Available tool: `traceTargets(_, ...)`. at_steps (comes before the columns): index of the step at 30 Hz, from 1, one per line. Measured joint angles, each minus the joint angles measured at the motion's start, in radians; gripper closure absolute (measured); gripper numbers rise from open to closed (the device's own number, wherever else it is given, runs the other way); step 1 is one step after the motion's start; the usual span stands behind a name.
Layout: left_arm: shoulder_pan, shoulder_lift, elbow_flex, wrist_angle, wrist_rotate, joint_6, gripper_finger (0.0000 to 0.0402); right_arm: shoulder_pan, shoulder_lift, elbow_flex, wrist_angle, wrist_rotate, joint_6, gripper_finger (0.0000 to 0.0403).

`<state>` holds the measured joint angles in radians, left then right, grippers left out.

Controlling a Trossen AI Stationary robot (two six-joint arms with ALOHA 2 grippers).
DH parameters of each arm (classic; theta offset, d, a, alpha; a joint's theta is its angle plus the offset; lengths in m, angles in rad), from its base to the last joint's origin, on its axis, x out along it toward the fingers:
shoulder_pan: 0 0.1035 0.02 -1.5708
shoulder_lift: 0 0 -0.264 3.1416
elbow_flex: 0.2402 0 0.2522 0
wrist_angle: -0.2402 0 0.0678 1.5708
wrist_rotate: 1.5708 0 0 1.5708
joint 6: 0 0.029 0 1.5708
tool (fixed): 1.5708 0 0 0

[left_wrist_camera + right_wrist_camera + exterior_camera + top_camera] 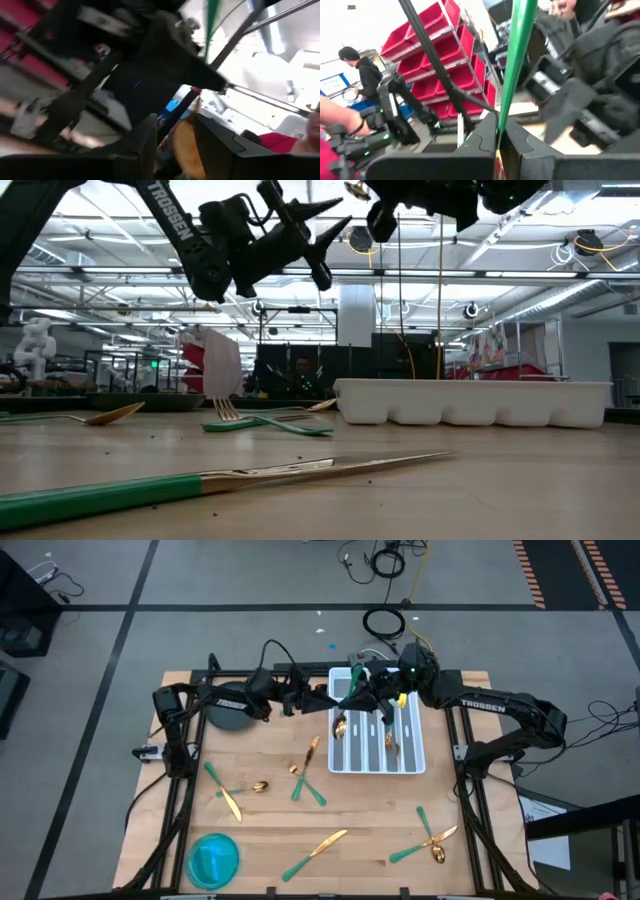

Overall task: Sort silverware
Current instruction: Put the green spoon into the silverware tray

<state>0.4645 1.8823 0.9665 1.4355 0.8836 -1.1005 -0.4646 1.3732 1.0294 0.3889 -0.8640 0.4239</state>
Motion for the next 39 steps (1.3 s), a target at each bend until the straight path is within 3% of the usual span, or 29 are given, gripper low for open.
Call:
traceTargets(7, 0.079, 0.000, 0.000, -0.301, 0.082, 0.048, 0.0267, -0.078, -0.012, -0.001, -0.465, 0.002, -0.175, 0.0402)
traceTargets(11, 0.096, 0.000, -0.001, -0.369, 0.095, 0.067, 0.0267, -0.103, 0.020, -0.007, -0.633, -0.002, -0.268, 0.0402)
traceTargets(19, 0.137, -0.063, -0.024, -0.386, 0.161, 0.059, 0.0267, -0.136, 0.117, -0.090, -0.504, -0.003, -0.221, 0.0402)
traceTargets(25, 0.207, -0.249, -0.107, -0.371, 0.160, 0.068, 0.0267, -0.196, 0.126, -0.285, -0.243, -0.006, -0.064, 0.0403)
traceTargets(31, 0.270, -0.448, -0.198, -0.387, 0.134, 0.070, 0.0267, -0.261, 0.051, -0.427, -0.218, -0.069, -0.010, 0.0403)
traceTargets(35, 0.300, -0.555, -0.255, -0.487, 0.110, 0.112, 0.0267, -0.265, 0.012, -0.436, -0.199, -0.105, -0.005, 0.0403)
traceTargets(39, 0.316, -0.631, -0.292, -0.668, 0.084, 0.219, 0.0267, -0.233, 0.036, -0.436, -0.149, -0.061, -0.010, 0.0403)
